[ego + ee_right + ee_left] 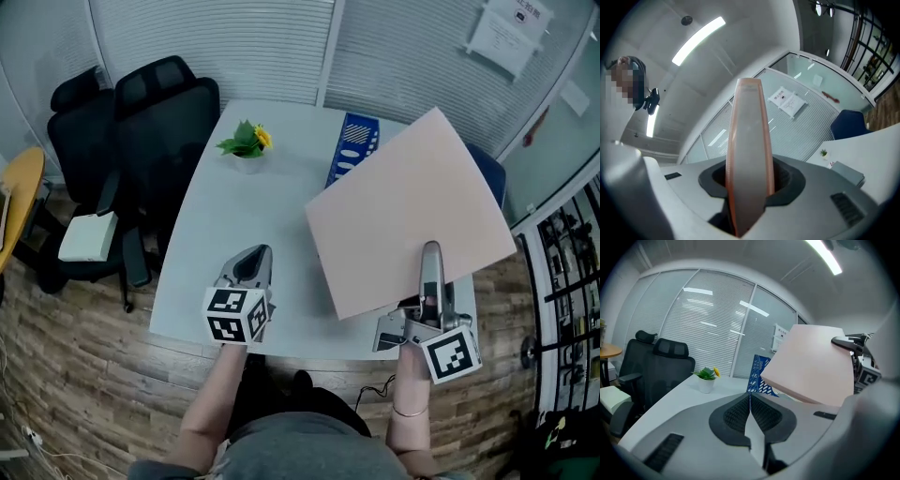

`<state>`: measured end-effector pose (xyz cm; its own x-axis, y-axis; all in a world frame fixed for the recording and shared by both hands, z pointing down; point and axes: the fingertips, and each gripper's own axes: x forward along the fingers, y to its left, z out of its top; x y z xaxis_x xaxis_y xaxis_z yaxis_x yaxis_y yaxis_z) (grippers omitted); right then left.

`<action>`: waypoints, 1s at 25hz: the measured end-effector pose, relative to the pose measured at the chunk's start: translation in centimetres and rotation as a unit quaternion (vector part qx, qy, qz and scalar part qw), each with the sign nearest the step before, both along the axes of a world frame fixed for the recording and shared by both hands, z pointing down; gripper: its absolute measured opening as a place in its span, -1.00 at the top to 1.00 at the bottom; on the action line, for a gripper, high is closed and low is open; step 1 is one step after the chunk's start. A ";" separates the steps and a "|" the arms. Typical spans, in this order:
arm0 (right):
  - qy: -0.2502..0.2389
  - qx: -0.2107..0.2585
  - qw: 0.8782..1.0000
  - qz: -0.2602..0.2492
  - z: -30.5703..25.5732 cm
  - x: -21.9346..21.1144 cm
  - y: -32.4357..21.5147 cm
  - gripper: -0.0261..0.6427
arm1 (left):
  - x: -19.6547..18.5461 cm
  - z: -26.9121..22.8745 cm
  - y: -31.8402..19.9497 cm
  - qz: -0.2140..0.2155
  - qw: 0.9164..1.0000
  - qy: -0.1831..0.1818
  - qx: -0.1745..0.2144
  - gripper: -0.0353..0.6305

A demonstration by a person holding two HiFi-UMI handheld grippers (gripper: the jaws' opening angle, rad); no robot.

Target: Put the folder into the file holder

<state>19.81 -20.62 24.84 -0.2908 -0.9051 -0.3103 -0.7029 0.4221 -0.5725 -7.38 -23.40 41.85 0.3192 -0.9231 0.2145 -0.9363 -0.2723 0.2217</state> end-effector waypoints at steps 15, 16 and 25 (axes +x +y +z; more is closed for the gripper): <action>0.066 0.010 0.985 0.159 -2.8 -1.3 -0.7 0.45 | -0.3 0.7 -6.4 0.129 0.991 0.018 -0.008 0.81; 0.071 0.012 0.983 0.166 -3.0 -1.3 -0.7 0.45 | -0.2 0.8 -6.5 0.136 0.990 0.020 -0.009 0.81; 0.102 0.020 0.972 0.210 -3.8 -2.7 -3.6 0.45 | -0.6 1.2 -8.2 0.162 0.986 0.024 -0.014 0.81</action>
<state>17.06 -24.18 21.06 0.0431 -0.9458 -0.3219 -0.9149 0.0921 -0.3930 -7.98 -31.60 43.03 0.6065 -0.7653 0.2156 -0.7897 -0.5484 0.2750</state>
